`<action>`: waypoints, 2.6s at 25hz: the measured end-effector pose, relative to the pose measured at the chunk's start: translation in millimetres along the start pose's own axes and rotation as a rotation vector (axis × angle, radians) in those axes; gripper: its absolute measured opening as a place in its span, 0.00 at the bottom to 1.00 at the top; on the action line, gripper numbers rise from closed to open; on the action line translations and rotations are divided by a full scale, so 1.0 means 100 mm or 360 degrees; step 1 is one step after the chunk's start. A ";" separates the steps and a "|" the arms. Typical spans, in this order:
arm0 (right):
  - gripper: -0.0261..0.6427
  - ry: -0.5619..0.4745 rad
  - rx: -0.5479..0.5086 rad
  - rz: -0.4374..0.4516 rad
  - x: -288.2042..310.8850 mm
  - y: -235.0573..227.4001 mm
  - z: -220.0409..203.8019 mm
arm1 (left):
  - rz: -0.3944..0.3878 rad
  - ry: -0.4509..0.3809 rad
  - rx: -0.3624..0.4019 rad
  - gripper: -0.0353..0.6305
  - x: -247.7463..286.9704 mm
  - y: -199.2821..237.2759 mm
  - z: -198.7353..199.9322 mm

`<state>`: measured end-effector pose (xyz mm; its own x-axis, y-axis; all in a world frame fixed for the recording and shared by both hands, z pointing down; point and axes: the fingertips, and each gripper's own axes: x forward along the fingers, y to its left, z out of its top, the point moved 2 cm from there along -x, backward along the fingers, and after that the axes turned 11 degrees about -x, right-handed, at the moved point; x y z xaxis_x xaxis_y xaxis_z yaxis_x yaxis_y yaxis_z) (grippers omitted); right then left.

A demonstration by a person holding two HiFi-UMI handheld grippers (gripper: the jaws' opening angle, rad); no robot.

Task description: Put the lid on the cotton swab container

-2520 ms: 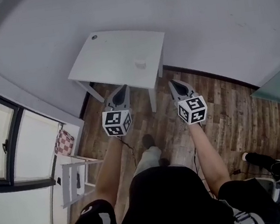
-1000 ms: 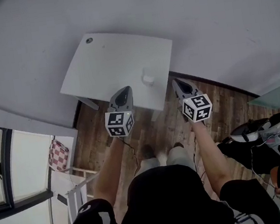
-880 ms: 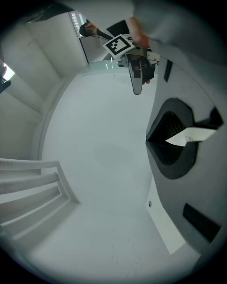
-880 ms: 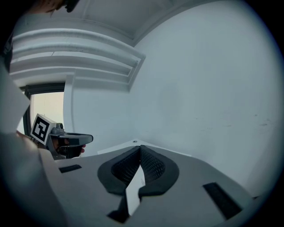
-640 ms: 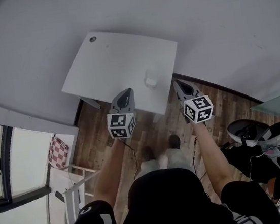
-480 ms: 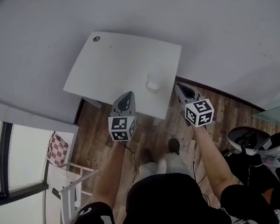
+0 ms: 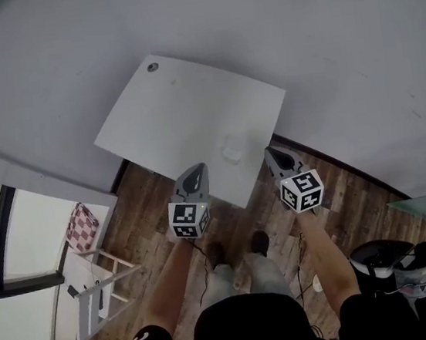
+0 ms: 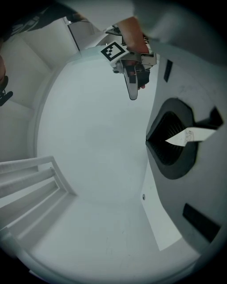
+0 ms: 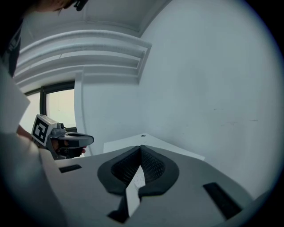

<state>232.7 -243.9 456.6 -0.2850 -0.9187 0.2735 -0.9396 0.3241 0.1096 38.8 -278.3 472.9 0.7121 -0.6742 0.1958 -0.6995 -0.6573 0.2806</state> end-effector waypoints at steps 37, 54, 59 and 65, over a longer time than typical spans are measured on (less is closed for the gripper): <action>0.06 -0.0115 -0.0119 0.0484 1.38 -0.43 -1.29 | -0.0028 0.0129 0.0016 0.49 1.21 0.04 -1.74; 0.06 -0.0094 -0.0113 0.0563 1.64 -0.45 -1.54 | -0.0034 0.0280 0.0088 0.56 1.65 0.17 -2.10; 0.06 -0.0087 -0.0099 0.0566 1.67 -0.46 -1.57 | -0.0039 0.0301 0.0073 0.56 1.73 0.20 -2.08; 0.06 -0.0085 -0.0090 0.0567 1.71 -0.50 -1.58 | -0.0021 0.0296 0.0043 0.56 1.74 0.24 -2.08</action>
<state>261.0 -381.9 649.3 -0.6034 -0.7558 0.2541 -0.7680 0.6366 0.0697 158.6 -341.3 709.2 0.7184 -0.5931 0.3635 -0.6895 -0.6763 0.2593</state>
